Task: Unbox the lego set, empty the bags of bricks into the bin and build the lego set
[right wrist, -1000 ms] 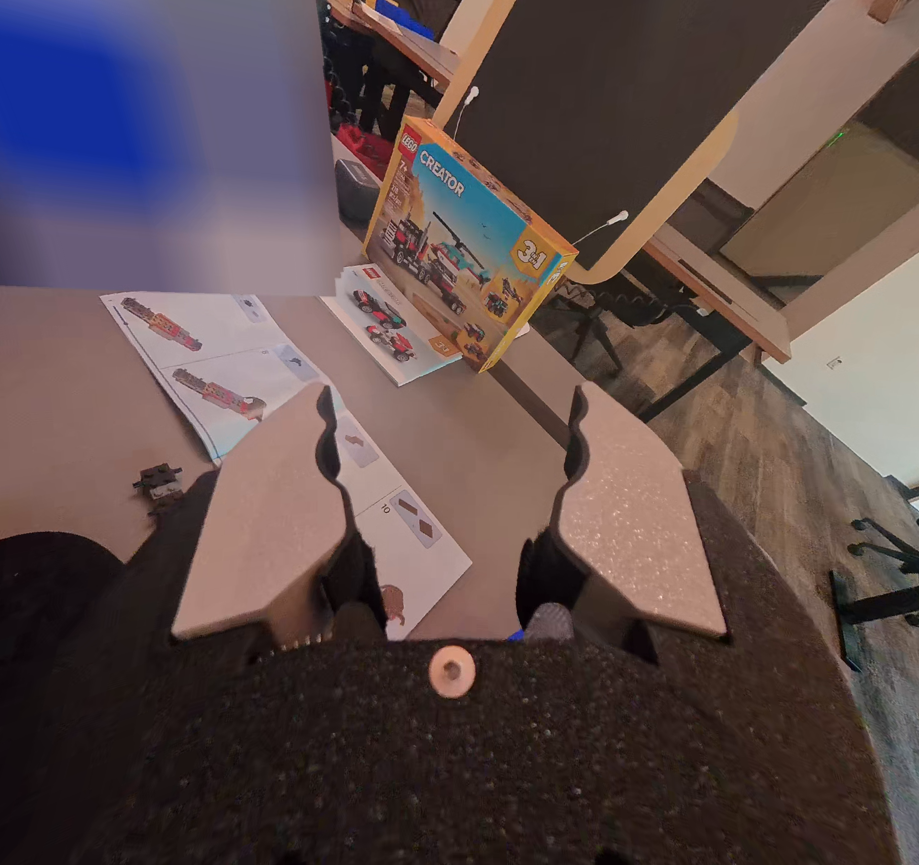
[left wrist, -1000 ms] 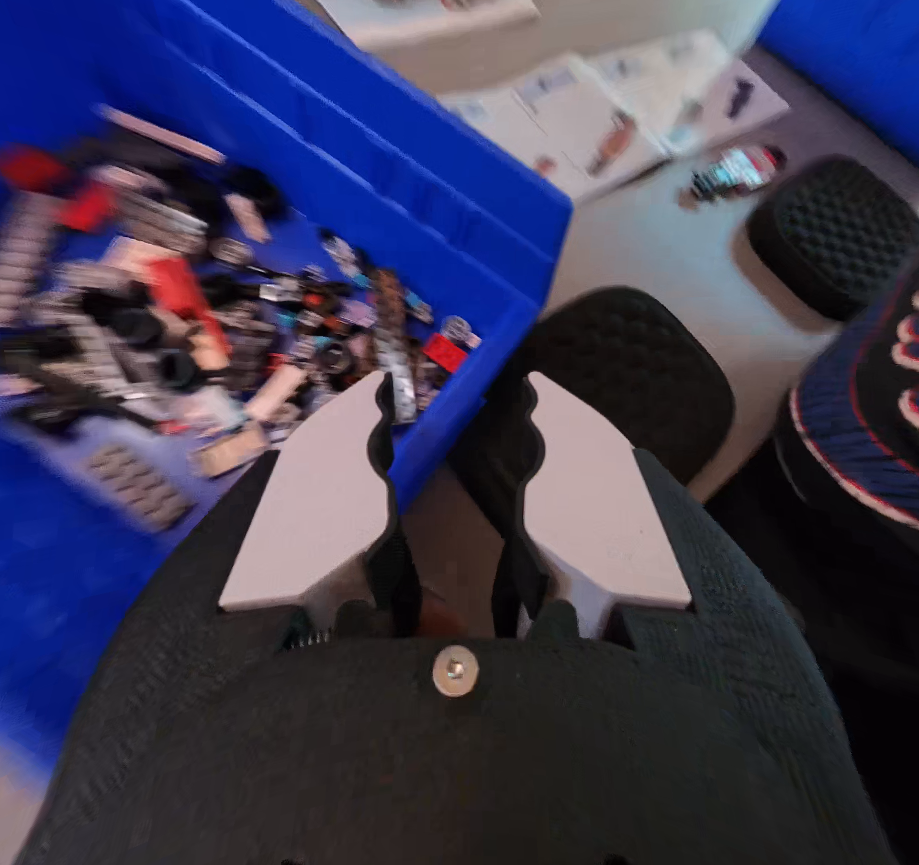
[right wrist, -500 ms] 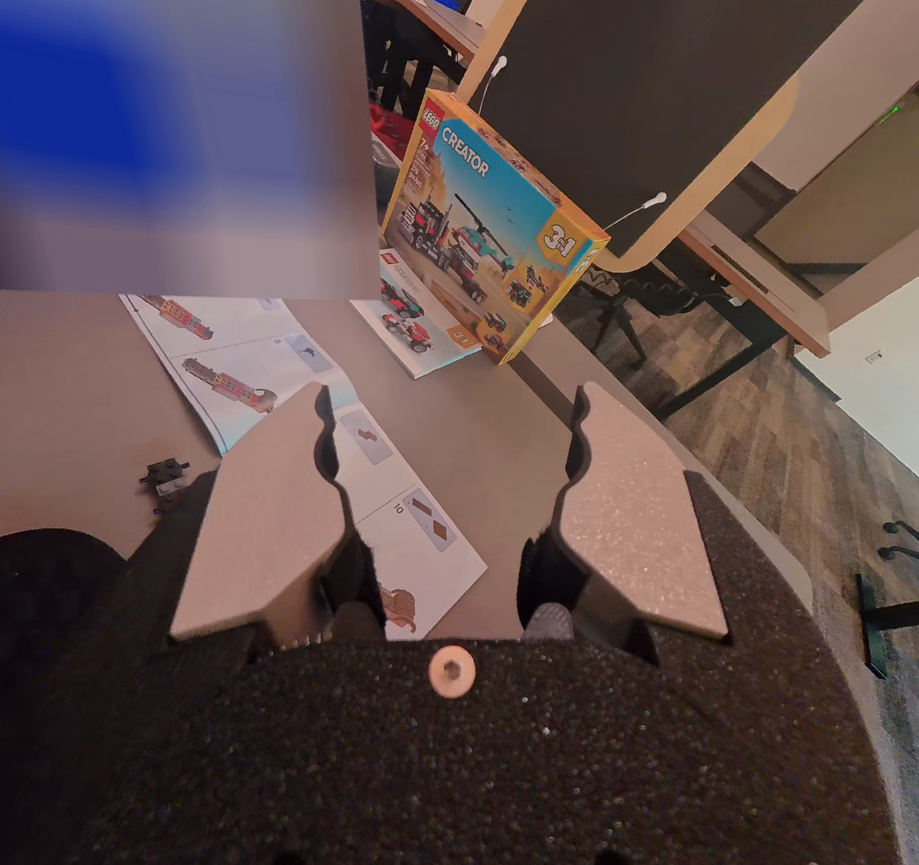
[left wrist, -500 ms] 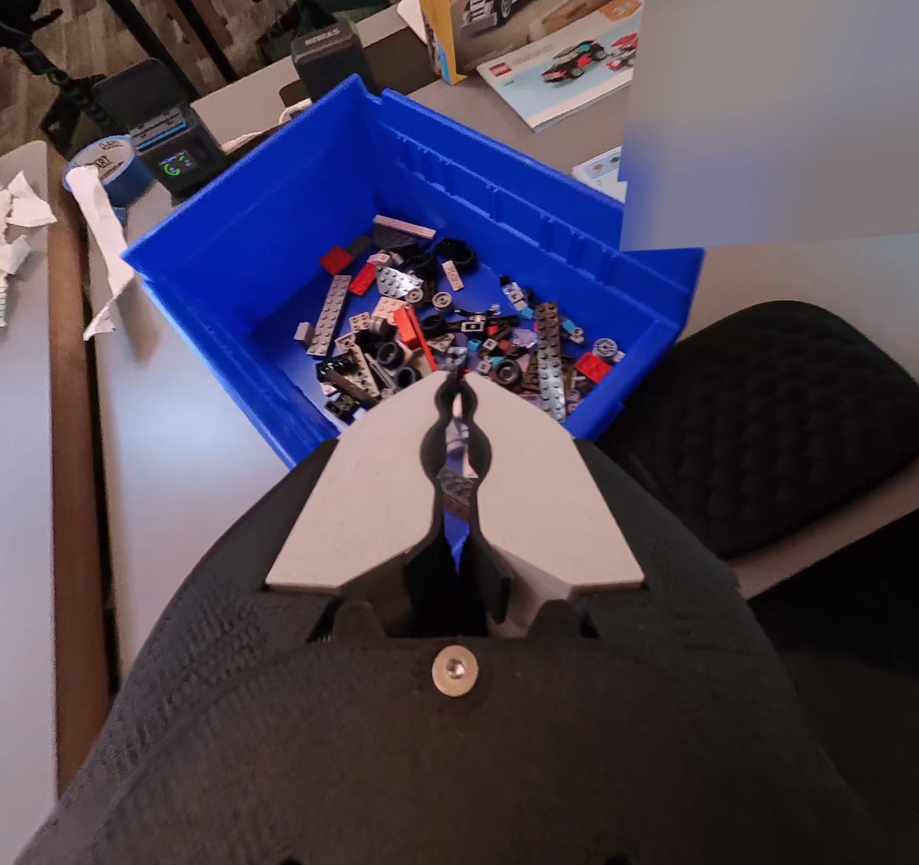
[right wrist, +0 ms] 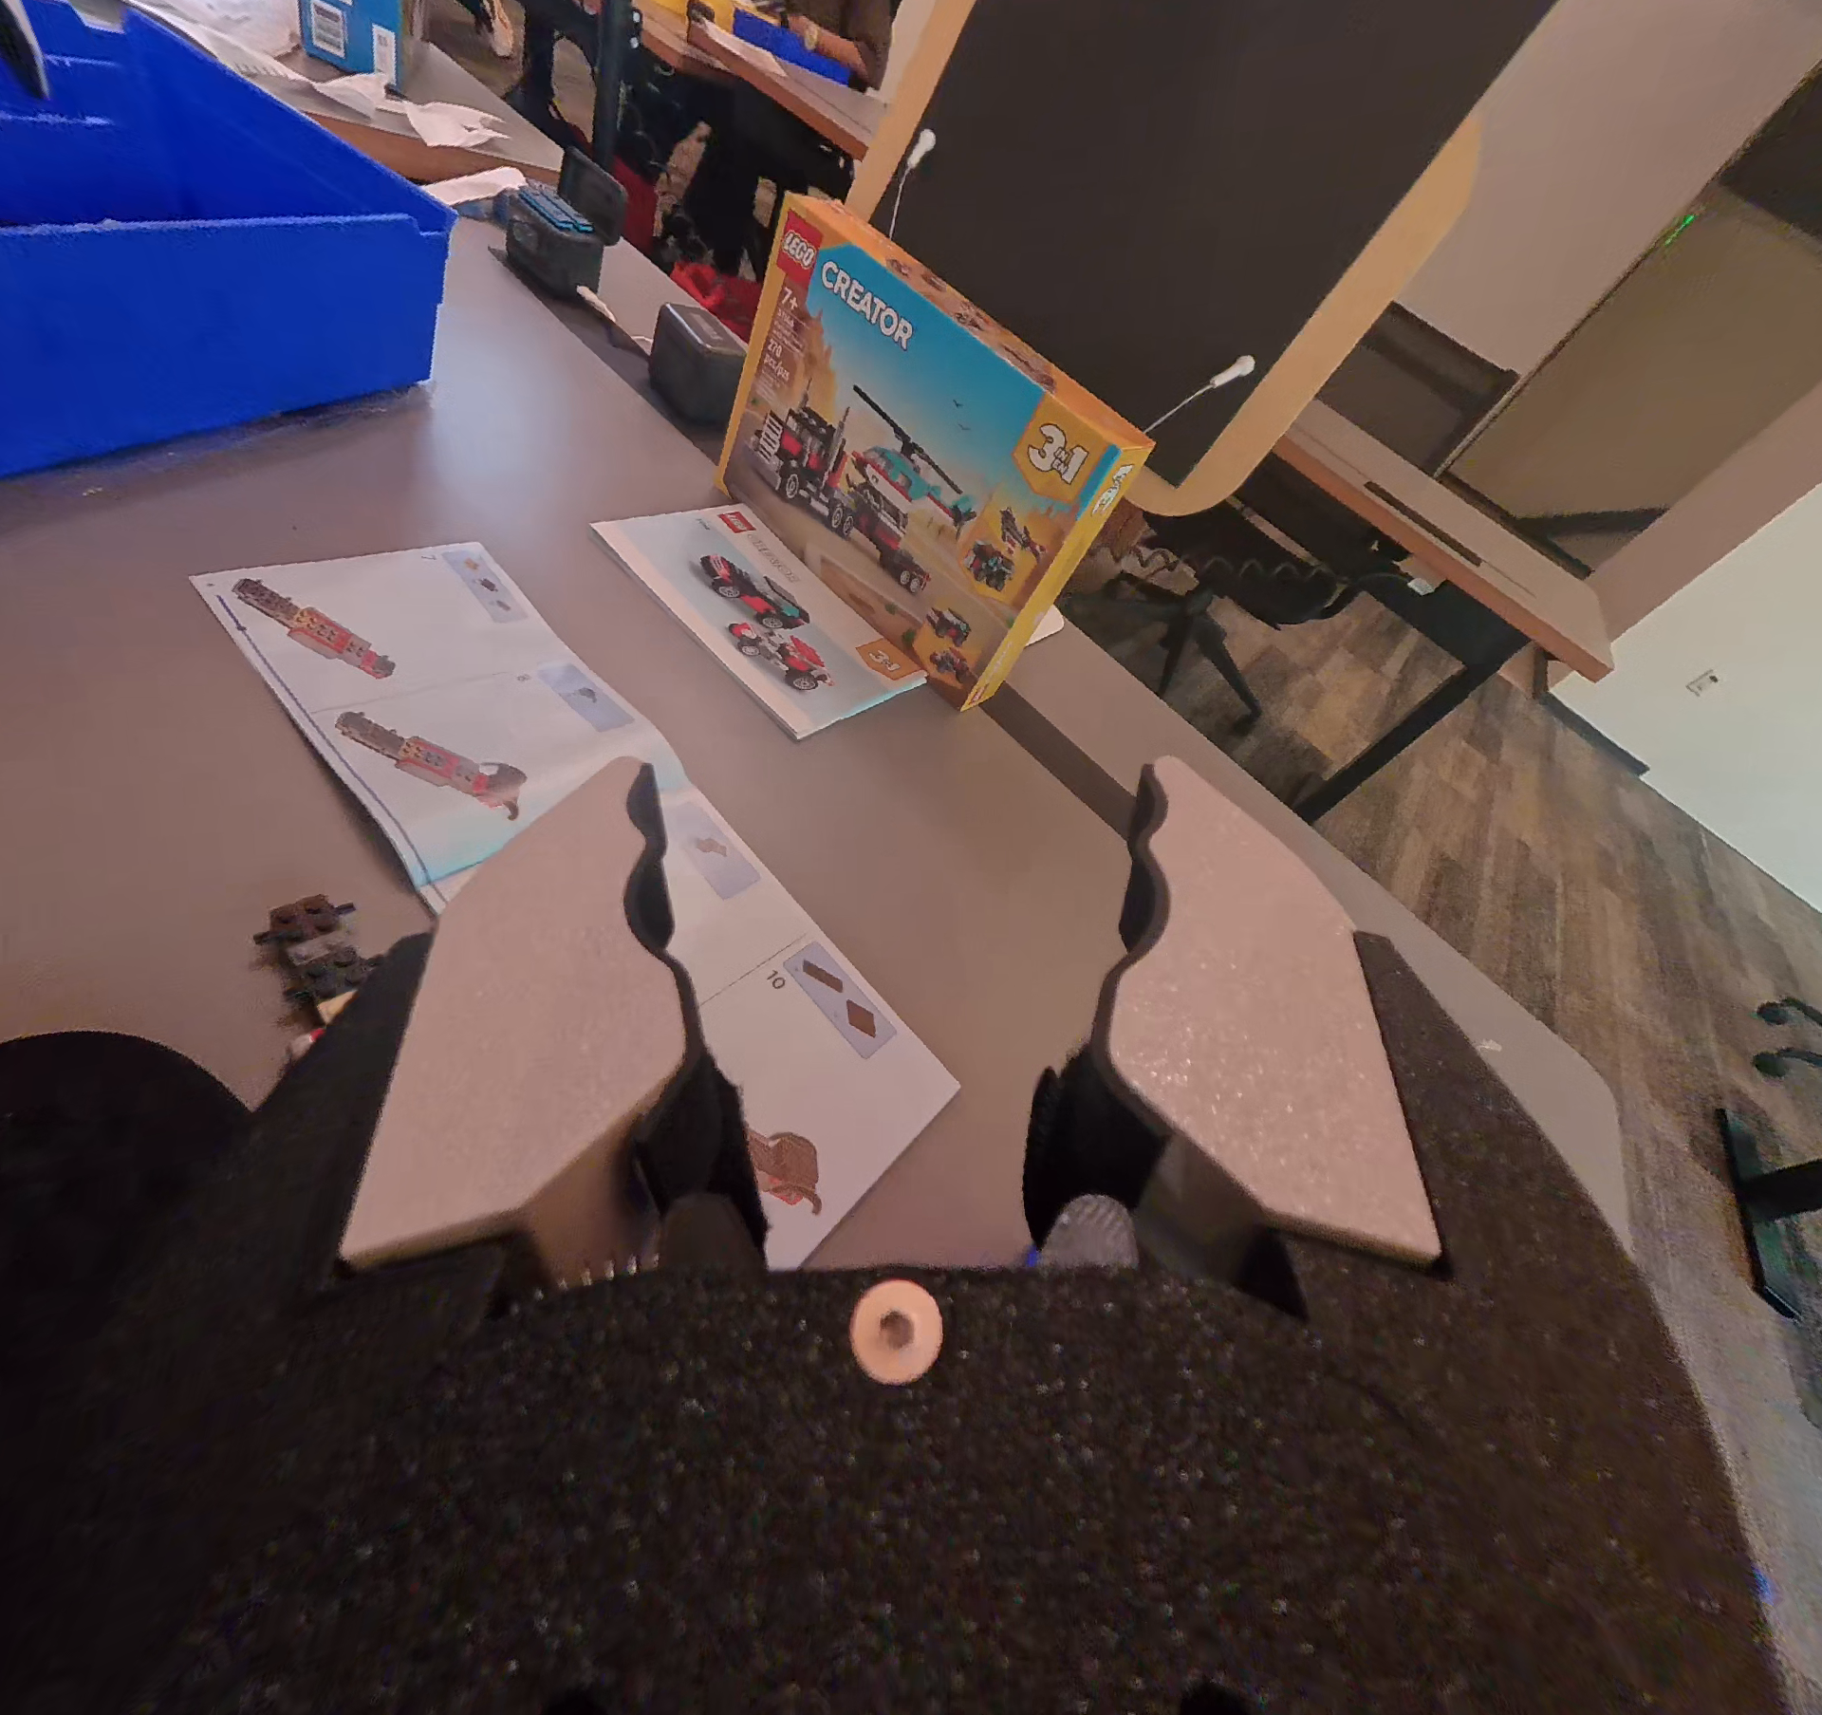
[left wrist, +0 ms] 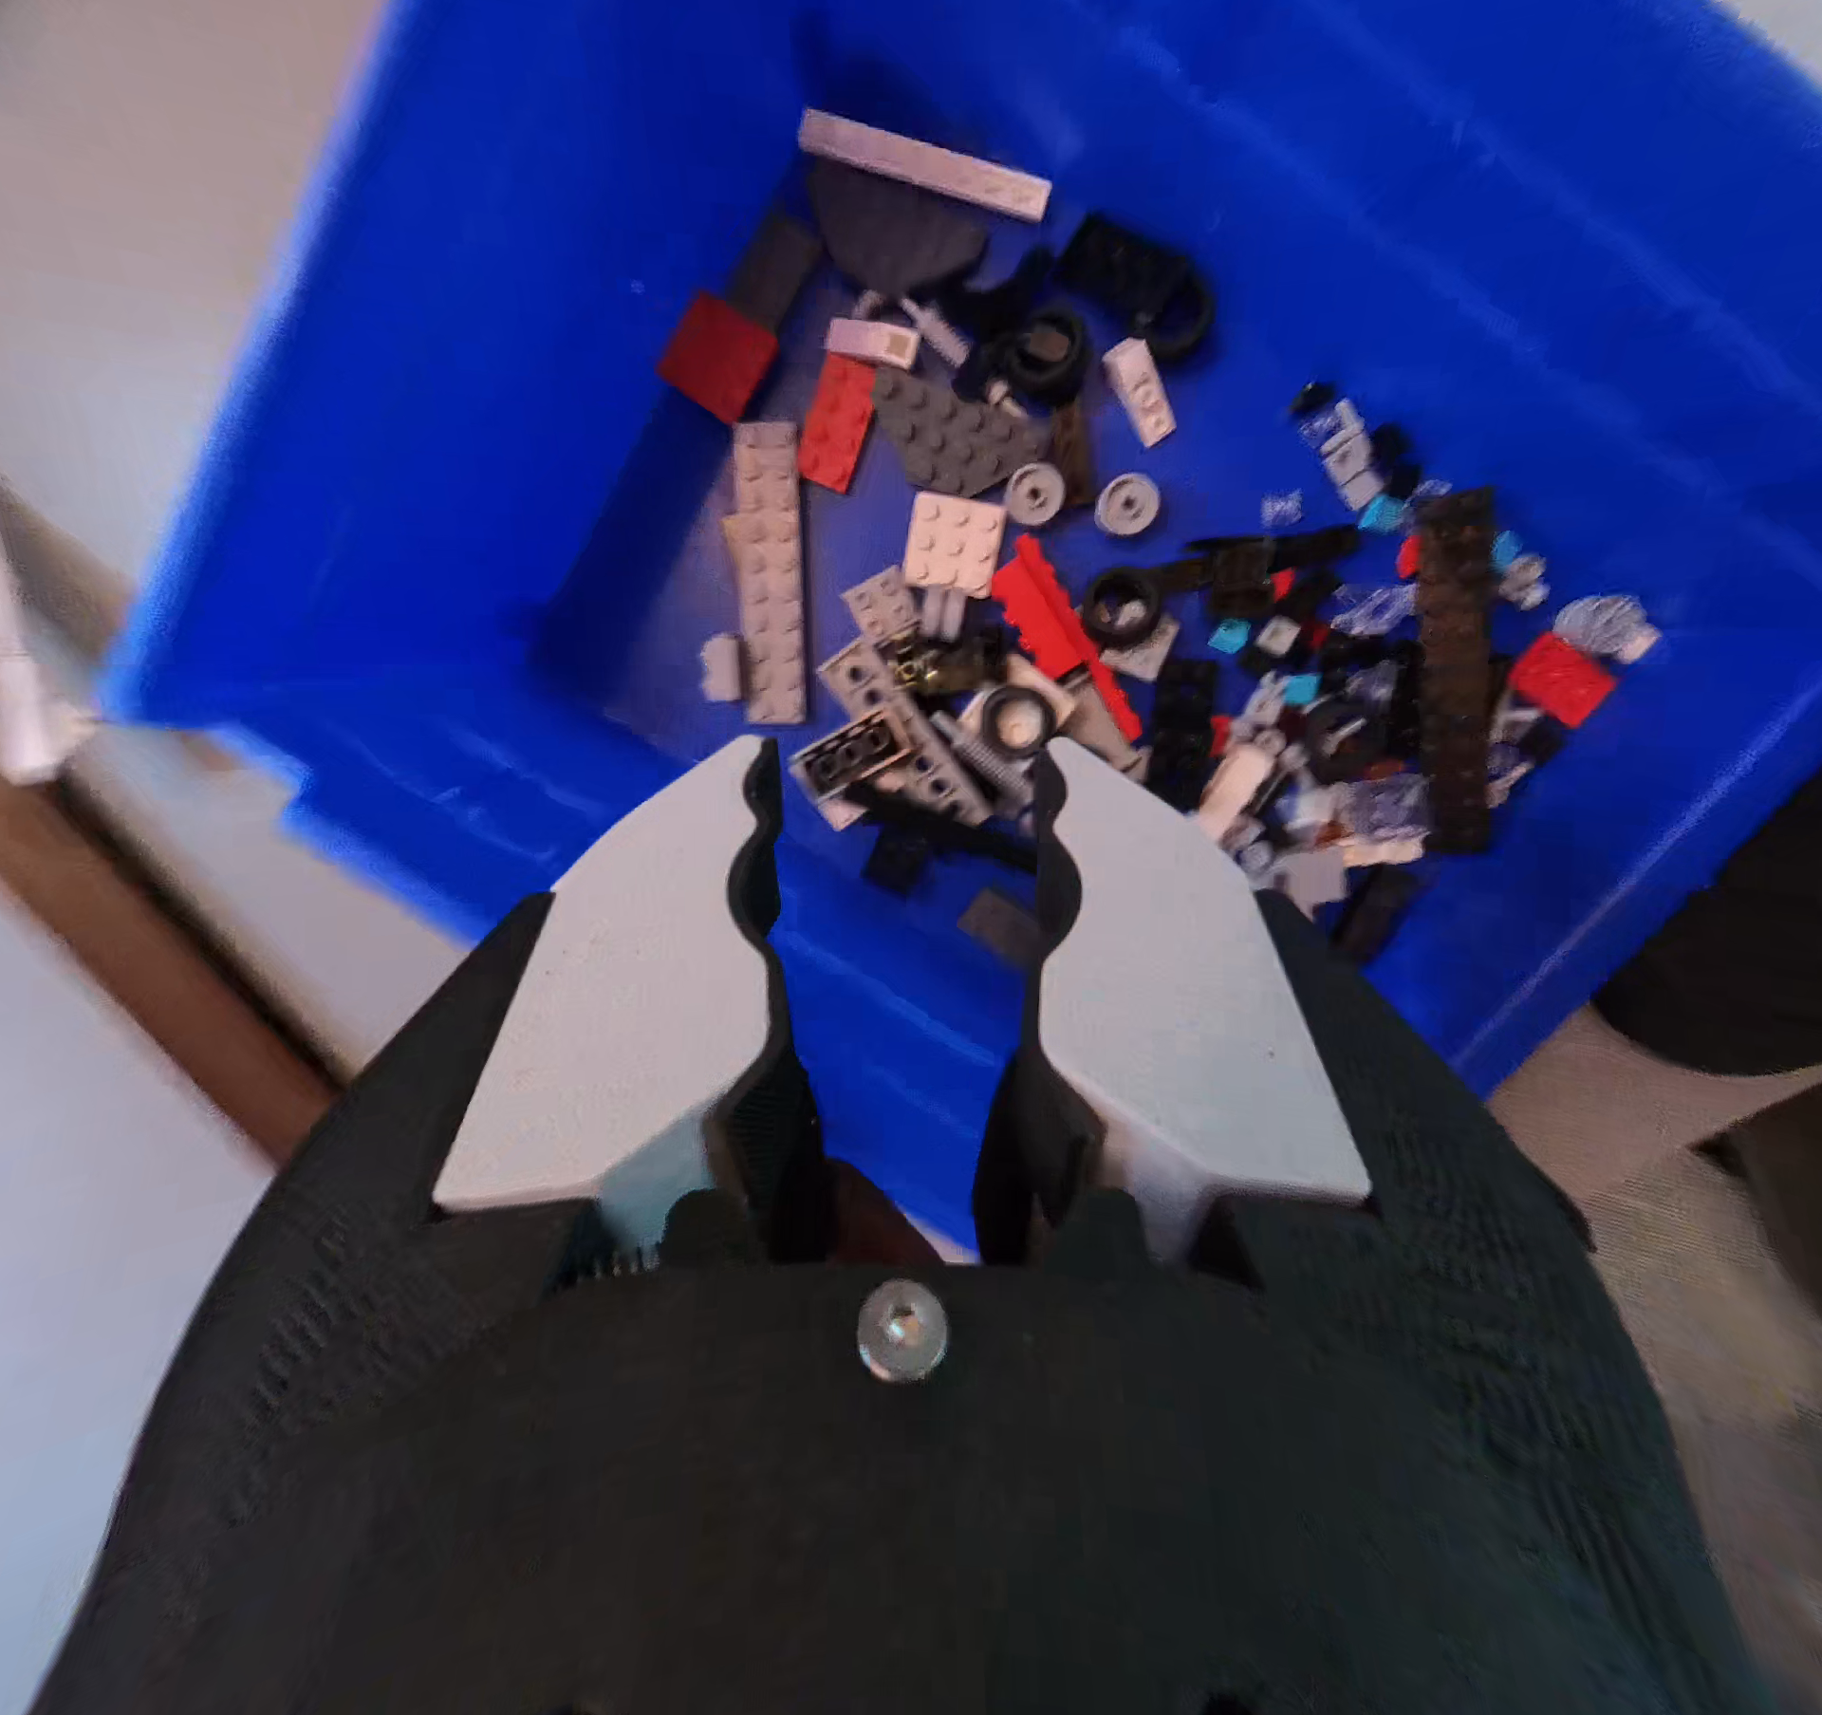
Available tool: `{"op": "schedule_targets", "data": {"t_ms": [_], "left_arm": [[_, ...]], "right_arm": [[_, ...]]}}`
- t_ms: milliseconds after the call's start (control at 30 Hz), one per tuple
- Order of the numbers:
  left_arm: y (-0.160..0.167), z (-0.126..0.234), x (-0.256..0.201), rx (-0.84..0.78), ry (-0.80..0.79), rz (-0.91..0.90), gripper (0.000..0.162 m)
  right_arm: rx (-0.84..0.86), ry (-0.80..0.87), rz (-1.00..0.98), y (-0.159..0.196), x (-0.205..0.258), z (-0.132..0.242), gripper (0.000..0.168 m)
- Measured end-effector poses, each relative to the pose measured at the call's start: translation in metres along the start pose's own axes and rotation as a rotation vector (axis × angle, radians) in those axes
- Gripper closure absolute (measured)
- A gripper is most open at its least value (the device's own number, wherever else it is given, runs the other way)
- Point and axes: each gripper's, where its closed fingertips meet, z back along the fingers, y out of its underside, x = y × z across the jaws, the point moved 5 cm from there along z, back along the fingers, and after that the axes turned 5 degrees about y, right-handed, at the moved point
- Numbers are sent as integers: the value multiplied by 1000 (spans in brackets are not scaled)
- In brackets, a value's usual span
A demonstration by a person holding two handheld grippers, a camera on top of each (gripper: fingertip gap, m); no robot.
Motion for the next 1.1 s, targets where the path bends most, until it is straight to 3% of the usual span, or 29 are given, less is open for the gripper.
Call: {"op": "schedule_targets", "data": {"t_ms": [100,233,467,833,900,967,1033,1100], "left_arm": [[-11,-32,-10,35,165,103,116],[-7,-57,-11,130,129,88,122],[-5,-57,5,194,28,108,124],[1,-74,-2,296,54,72,128],[-4,-65,-3,232,29,62,128],[-15,-44,-6,57,-7,70,128],[-33,-13,-22,-269,42,56,129],[-52,22,-53,-682,202,90,129]], "right_arm": [[5,22,-2,5,-6,5,77],[6,38,-9,9,-11,11,78],[10,57,-20,15,-15,16,78],[38,87,-8,21,-18,24,78],[41,88,-6,21,-18,24,78],[38,88,0,20,-17,25,78],[21,80,1,18,-14,23,79],[2,62,-5,17,-10,20,79]]}}
